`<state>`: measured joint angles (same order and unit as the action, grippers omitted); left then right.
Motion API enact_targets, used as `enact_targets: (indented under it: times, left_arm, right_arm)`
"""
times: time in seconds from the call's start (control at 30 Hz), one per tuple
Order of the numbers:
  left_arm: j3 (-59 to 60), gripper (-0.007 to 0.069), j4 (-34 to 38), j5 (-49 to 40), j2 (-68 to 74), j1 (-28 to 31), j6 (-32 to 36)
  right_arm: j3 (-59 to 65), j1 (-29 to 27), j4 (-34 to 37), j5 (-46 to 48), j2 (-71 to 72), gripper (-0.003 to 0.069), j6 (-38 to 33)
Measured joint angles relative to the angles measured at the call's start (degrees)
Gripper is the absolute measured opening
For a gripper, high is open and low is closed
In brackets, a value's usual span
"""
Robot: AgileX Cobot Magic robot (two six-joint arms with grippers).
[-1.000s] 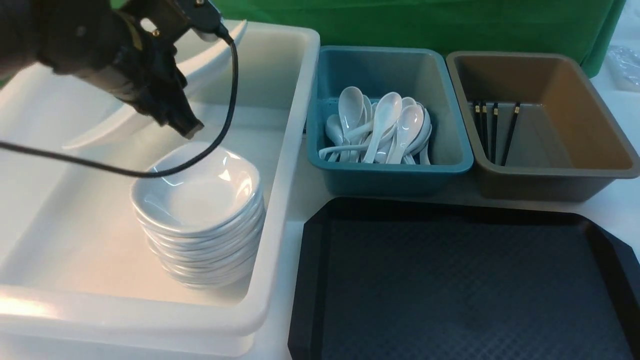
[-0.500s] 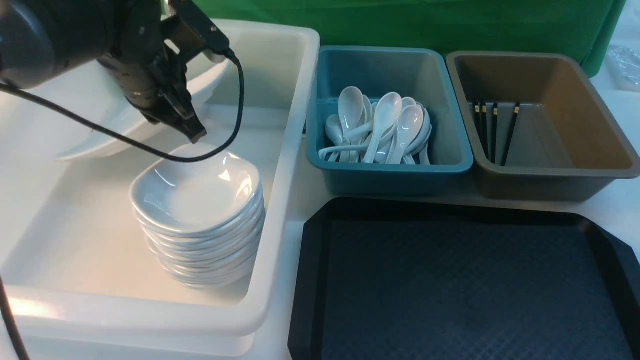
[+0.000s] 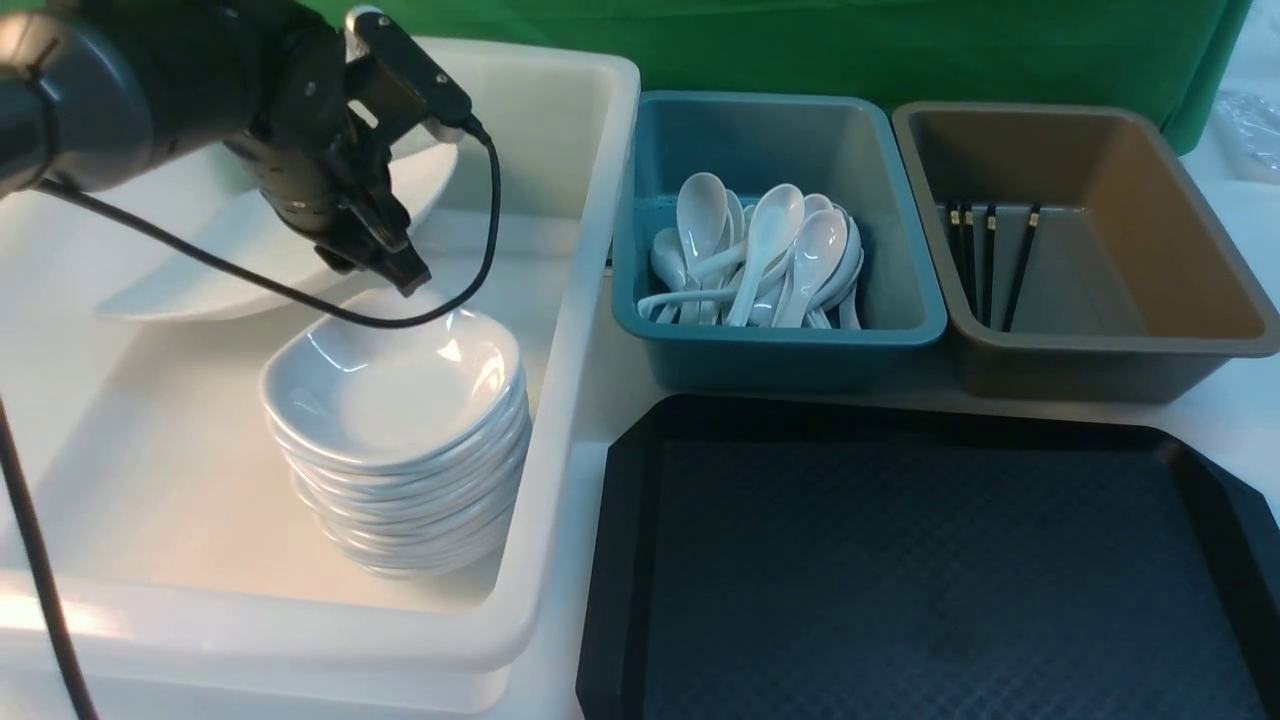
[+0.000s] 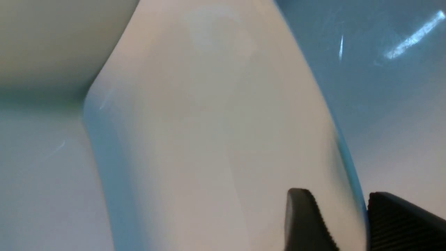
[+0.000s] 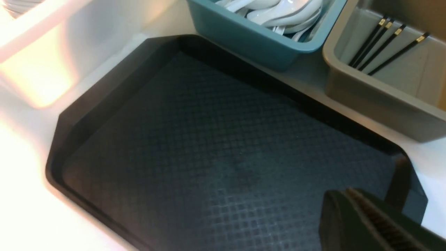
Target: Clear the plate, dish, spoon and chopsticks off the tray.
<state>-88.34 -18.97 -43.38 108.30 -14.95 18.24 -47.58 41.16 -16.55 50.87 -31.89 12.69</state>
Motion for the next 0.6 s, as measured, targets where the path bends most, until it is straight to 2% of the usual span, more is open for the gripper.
enact_targets:
  times: [0.13,0.2,0.5,0.6]
  left_arm:
    - [-0.2,0.0395,0.3,1.7,0.0,0.1,0.0]
    - [-0.3,0.0413,0.7,2.2,0.0,0.1,0.0]
    - [-0.3,0.0419,1.9,1.7,-2.1,-0.2,0.0]
    - [-0.3,0.0372,3.5,0.3,-7.2,-1.6,-1.7]
  right_arm:
    - [0.0,0.0,0.4,0.1,0.0,0.0025,0.0]
    - [0.0,0.0,1.1,0.1,0.0,0.0025,-0.1]
    - [0.0,0.0,1.7,0.1,0.0,0.0034,-0.3]
    - [0.0,0.0,1.6,-0.7,0.0,0.0036,-0.2]
